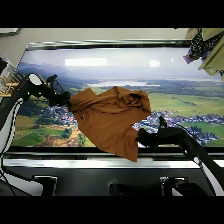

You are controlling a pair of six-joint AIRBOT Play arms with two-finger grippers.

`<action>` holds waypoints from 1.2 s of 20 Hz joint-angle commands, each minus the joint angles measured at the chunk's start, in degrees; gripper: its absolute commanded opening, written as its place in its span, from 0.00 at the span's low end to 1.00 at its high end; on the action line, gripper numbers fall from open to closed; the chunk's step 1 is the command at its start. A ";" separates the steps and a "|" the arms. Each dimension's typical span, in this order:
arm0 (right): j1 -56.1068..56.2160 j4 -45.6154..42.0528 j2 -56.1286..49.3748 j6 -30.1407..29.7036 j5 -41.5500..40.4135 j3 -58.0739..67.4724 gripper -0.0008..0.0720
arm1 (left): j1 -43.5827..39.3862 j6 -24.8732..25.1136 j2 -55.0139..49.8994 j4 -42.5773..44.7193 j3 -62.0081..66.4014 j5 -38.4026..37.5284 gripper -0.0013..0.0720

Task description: Fold the clothes and pants, and hang the long-sleeved shirts on hangers.

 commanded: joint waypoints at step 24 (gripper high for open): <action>-1.84 -42.27 14.73 18.12 -14.73 76.00 0.06 | 6.05 -5.42 41.81 5.31 20.48 -3.56 0.04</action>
